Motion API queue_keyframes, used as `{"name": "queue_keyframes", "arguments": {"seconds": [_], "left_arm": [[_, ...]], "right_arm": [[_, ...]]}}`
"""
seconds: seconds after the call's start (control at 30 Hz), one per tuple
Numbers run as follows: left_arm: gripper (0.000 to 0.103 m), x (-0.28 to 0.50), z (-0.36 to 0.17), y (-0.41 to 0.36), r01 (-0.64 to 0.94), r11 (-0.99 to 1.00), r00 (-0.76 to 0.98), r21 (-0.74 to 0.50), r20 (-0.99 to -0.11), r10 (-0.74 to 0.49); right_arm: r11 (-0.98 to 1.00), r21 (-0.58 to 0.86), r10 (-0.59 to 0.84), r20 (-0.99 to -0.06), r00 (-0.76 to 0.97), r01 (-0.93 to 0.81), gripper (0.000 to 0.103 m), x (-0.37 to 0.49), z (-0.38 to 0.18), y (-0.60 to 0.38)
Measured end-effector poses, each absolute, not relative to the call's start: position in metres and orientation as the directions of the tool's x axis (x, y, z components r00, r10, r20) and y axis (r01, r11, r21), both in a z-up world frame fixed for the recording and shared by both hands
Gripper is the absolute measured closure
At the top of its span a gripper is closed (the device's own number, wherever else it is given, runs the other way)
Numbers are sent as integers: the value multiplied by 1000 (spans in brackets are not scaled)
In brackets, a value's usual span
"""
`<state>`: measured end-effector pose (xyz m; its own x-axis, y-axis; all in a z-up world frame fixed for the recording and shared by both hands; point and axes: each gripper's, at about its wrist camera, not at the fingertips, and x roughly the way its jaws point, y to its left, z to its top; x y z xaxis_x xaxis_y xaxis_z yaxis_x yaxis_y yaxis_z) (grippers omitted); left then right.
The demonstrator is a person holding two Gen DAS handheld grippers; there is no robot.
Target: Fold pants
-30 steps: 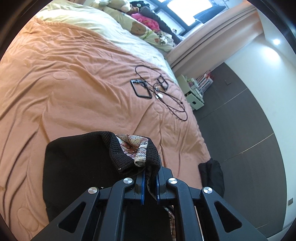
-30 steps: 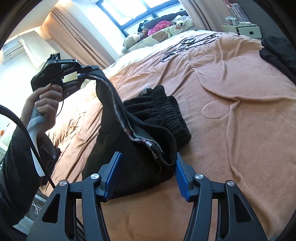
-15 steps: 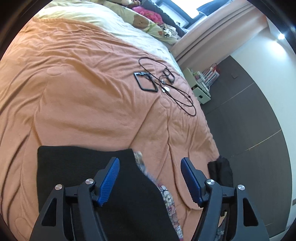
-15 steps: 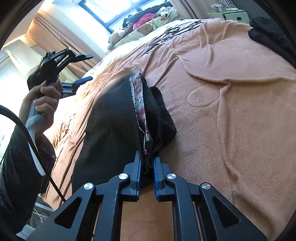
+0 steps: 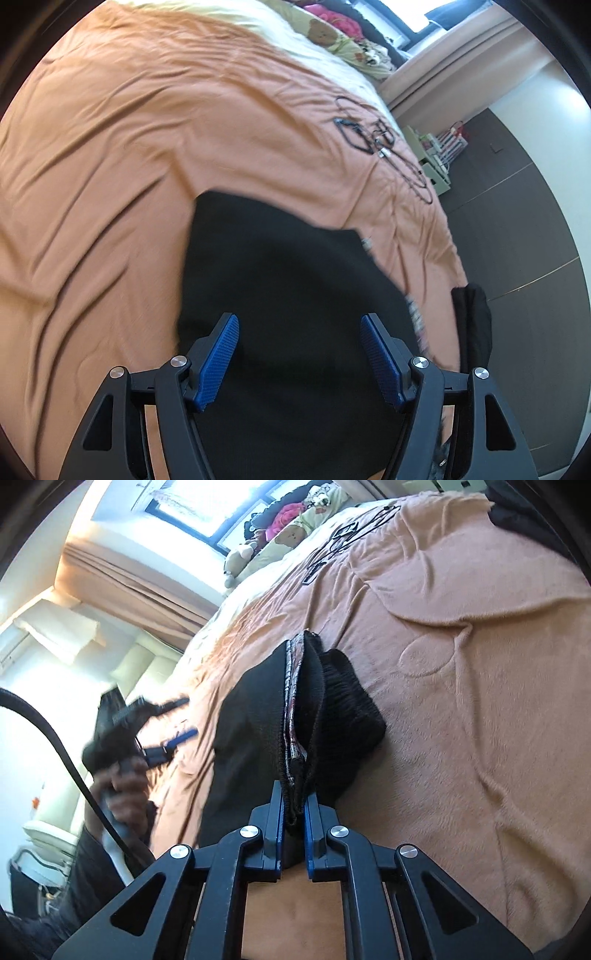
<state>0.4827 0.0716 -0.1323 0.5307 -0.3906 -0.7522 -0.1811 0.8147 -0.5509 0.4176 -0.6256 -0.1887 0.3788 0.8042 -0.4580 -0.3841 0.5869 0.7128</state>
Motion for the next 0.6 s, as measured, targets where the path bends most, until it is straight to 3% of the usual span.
{"name": "queue_keyframes", "arguments": {"seconds": [0.27, 0.37, 0.6], "left_arm": [[33, 426, -168, 88, -250, 785, 480, -566, -777, -407], [40, 411, -182, 86, -263, 775, 452, -574, -783, -427], [42, 388, -197, 81, -285, 766, 424, -576, -792, -439]], "right_arm": [[612, 711, 782, -479, 400, -345, 98, 423, -194, -639], [628, 696, 770, -494, 403, -348, 98, 423, -195, -637], [635, 690, 766, -501, 404, -348, 98, 419, -194, -634]]}}
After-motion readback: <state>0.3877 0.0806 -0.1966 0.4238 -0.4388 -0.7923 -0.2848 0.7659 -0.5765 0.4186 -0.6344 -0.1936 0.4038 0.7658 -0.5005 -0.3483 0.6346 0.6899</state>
